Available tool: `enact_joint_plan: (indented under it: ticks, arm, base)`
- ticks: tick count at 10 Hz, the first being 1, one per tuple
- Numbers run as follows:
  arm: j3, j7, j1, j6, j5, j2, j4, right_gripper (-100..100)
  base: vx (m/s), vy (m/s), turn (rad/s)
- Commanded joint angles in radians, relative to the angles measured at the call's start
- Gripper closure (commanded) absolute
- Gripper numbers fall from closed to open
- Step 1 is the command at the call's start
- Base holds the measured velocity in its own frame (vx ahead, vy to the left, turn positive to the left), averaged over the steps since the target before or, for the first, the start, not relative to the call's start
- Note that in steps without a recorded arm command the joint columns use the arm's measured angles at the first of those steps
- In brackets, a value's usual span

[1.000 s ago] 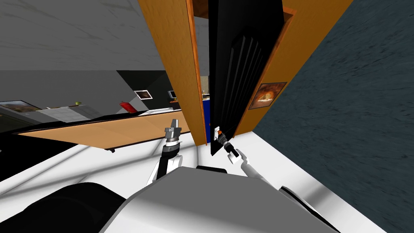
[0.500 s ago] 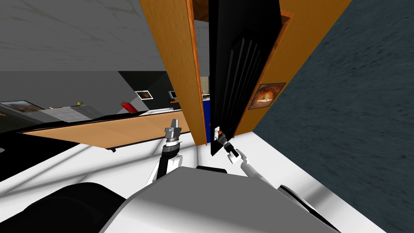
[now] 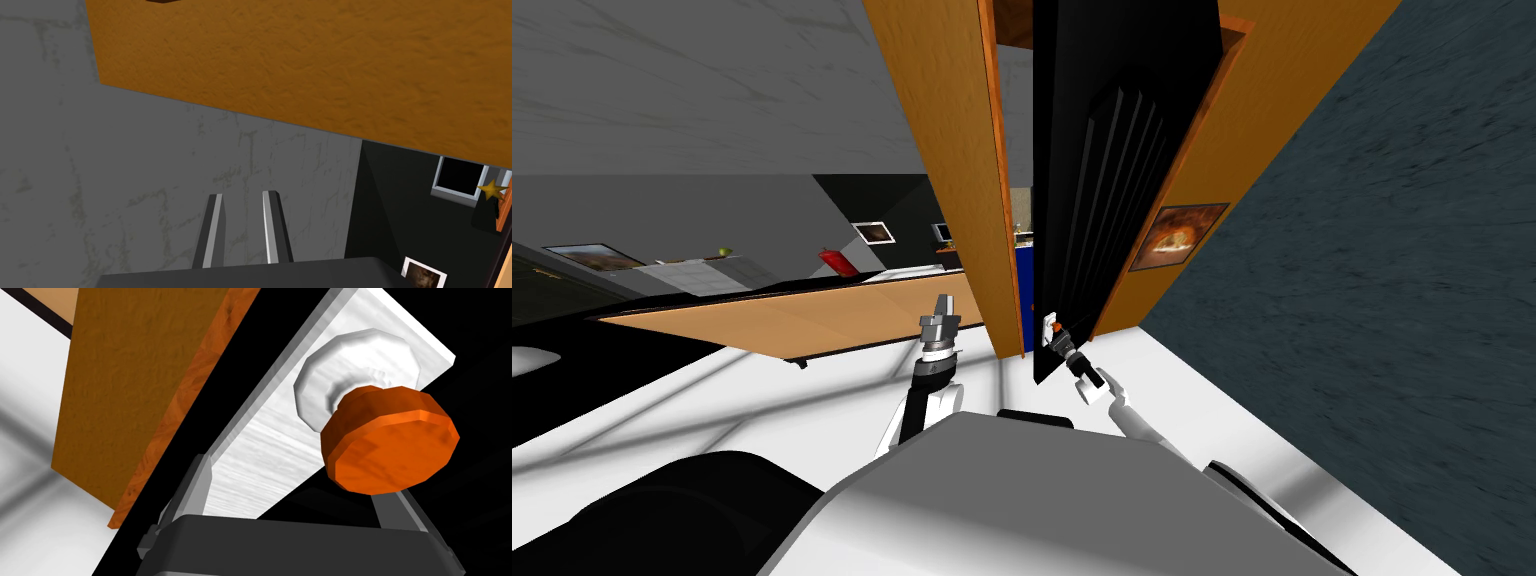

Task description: Pull the door open

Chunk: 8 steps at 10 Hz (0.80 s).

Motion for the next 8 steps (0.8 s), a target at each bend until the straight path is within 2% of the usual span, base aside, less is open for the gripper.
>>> enact_joint_plan:
  ticks: [1,5,6,8]
  arm:
    - [0.007,-0.024,-0.011,-0.028,-0.009,0.016,-0.014,-100]
    - [0.007,-0.024,-0.011,-0.028,-0.009,0.016,-0.014,-100]
    - [0.011,-0.065,-0.009,-0.029,-0.033,0.013,-0.016,-100]
    - [0.011,-0.065,-0.009,-0.029,-0.033,0.013,-0.016,-100]
  base:
    - [-0.048,-0.051,0.039]
    - [-0.007,-0.007,-0.007]
    - [-0.023,-0.025,0.052]
    - [-0.018,-0.027,0.044]
